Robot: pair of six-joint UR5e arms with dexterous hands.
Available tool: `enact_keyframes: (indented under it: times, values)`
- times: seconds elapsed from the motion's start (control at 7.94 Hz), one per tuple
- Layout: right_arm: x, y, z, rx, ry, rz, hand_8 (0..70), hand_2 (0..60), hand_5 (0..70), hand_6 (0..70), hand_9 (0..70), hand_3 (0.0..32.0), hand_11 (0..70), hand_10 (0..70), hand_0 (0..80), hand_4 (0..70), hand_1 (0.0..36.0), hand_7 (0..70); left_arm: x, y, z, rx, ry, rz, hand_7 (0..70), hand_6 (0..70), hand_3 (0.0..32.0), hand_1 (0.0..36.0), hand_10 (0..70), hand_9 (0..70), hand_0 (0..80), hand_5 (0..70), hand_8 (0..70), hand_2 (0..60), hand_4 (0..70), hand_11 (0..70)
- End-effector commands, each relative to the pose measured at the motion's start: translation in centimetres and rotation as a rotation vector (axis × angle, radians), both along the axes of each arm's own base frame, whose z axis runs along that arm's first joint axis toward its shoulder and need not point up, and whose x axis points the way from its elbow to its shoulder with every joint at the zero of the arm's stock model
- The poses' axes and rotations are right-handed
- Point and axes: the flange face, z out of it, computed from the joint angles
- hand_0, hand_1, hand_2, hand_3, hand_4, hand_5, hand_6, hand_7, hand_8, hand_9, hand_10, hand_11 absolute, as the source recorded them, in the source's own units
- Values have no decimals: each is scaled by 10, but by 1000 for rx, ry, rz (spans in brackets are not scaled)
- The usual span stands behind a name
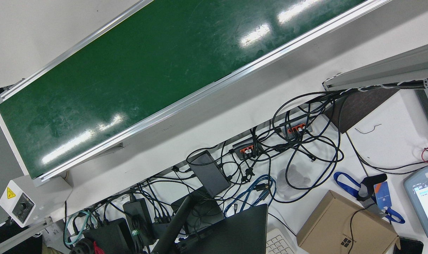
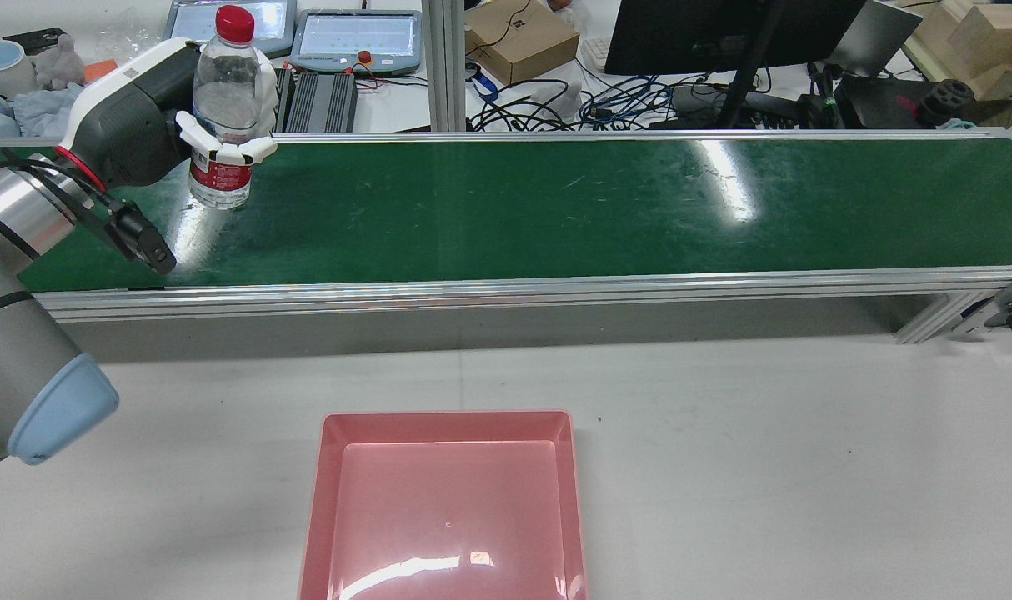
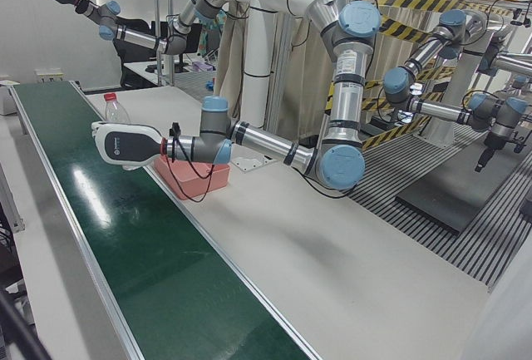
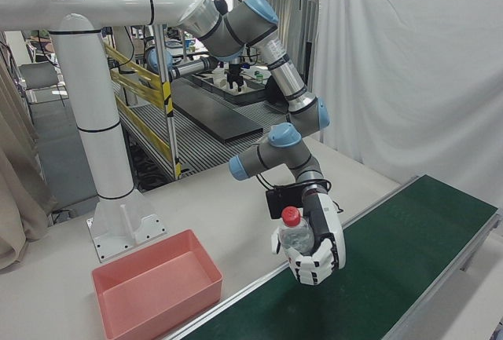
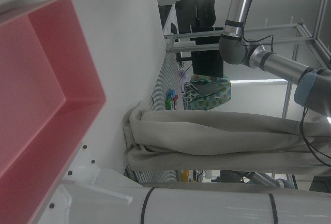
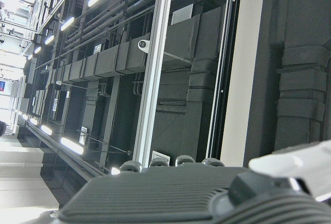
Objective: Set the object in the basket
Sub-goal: 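Lift the bottle off the belt and carry it over the pink basket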
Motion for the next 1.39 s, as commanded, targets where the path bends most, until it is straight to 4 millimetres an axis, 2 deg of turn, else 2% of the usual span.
enact_keyframes:
  times: [0.0,0.25,0.38,0.5,0.63,0.76,0.88,1.01,1.13,1.26]
  values:
    - [0,0,0,0,0,0,0,0,0,0,0,0,0,0,0,0,0,0,9,100,-73,96,-26,84,700,700,0,304,700,700,800,700,700,208,436,700]
    - [0,0,0,0,0,0,0,0,0,0,0,0,0,0,0,0,0,0,33,172,-101,153,-83,136,700,700,0,294,700,700,800,700,700,181,407,700]
    - [0,0,0,0,0,0,0,0,0,0,0,0,0,0,0,0,0,0,52,195,-103,140,-85,143,700,700,0,293,700,700,800,700,700,176,407,700]
    - [0,0,0,0,0,0,0,0,0,0,0,0,0,0,0,0,0,0,81,220,-107,137,-106,167,700,700,0,292,700,700,800,700,700,172,411,700]
    - [0,0,0,0,0,0,0,0,0,0,0,0,0,0,0,0,0,0,86,230,-120,139,-137,153,700,700,0,289,700,700,800,700,700,169,425,700]
    - [0,0,0,0,0,0,0,0,0,0,0,0,0,0,0,0,0,0,86,231,-122,138,-142,154,700,700,0,290,700,700,800,700,700,162,413,700]
    - [0,0,0,0,0,0,0,0,0,0,0,0,0,0,0,0,0,0,84,231,-122,136,-147,152,700,700,0,289,700,700,800,700,700,121,388,700]
    - [0,0,0,0,0,0,0,0,0,0,0,0,0,0,0,0,0,0,79,233,-121,135,-147,150,700,686,0,206,700,700,800,700,700,0,275,700]
    - [0,0,0,0,0,0,0,0,0,0,0,0,0,0,0,0,0,0,81,234,-122,136,-143,148,700,546,0,26,700,700,671,700,700,0,148,700]
    - [0,0,0,0,0,0,0,0,0,0,0,0,0,0,0,0,0,0,82,235,-126,150,-116,151,680,432,0,0,655,700,470,700,700,0,84,700]
